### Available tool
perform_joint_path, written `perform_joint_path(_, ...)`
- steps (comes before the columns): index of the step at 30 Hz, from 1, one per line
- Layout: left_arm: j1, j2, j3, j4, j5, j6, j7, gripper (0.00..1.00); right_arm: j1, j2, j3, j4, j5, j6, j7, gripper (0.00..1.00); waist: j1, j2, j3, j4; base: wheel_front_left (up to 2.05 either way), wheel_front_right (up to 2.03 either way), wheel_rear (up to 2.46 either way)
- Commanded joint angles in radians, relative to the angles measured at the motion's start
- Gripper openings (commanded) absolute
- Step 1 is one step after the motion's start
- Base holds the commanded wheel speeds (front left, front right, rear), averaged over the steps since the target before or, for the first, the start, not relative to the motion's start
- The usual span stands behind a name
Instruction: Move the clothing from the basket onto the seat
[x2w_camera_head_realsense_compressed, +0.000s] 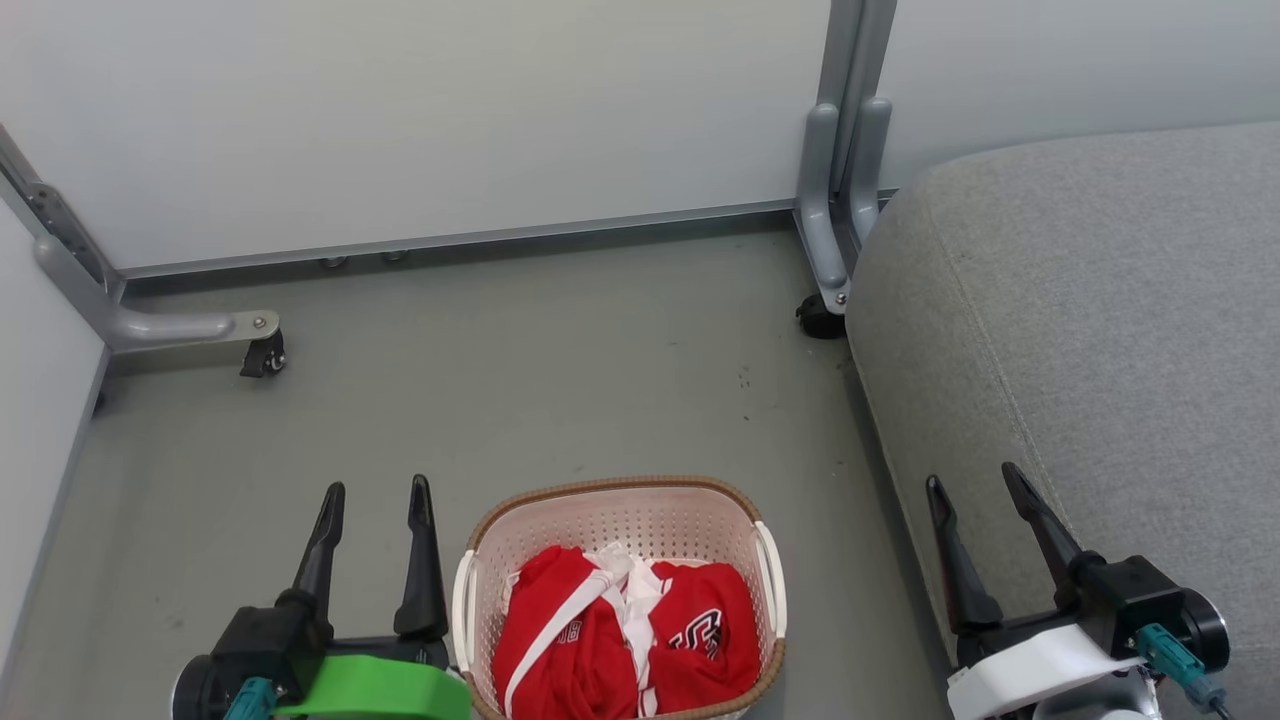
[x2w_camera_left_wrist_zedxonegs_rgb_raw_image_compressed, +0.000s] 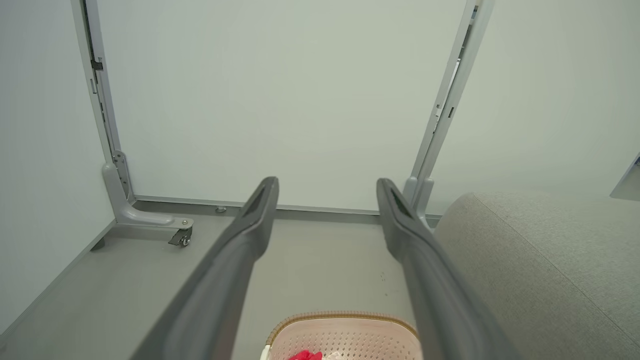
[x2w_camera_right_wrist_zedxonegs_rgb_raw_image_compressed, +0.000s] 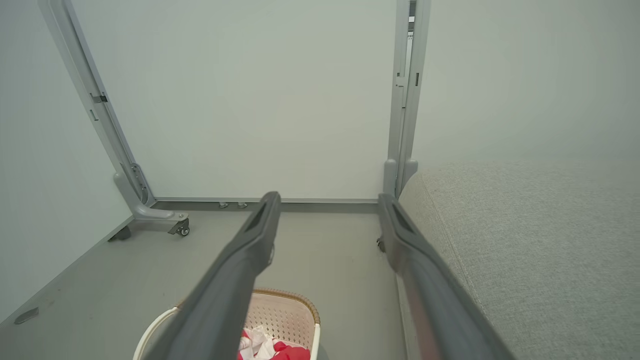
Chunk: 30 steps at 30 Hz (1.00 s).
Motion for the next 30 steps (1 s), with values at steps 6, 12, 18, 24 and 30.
perform_joint_path(6,0.016,0.007,-0.004,-0.004,0.056,0.007,-0.016,1.0,0.006,0.007,-0.009,-0.012,-0.054,0.0,-0.021,1.0,0.0,0.0,0.0,-0.004,0.0,0.0,0.0)
perform_joint_path(12,0.025,0.007,-0.008,0.012,0.089,0.01,-0.027,1.0,0.013,0.01,-0.017,-0.017,-0.092,0.0,-0.031,1.0,0.0,0.0,-0.002,-0.004,0.0,0.0,0.0)
perform_joint_path(18,0.028,0.007,-0.005,0.04,0.086,0.002,-0.03,1.0,0.016,0.013,-0.02,-0.015,-0.104,0.0,-0.034,1.0,0.0,0.0,0.0,-0.002,0.0,0.0,0.0)
perform_joint_path(24,0.03,0.007,-0.001,0.059,0.07,-0.009,-0.03,1.0,0.018,0.015,-0.021,-0.012,-0.101,0.0,-0.034,1.0,0.0,0.0,0.003,-0.001,0.0,0.0,0.0)
perform_joint_path(30,0.031,0.007,0.0,0.068,0.066,-0.01,-0.03,1.0,0.019,0.016,-0.023,-0.007,-0.099,0.0,-0.034,1.0,0.0,0.0,0.002,-0.002,0.0,0.0,0.0)
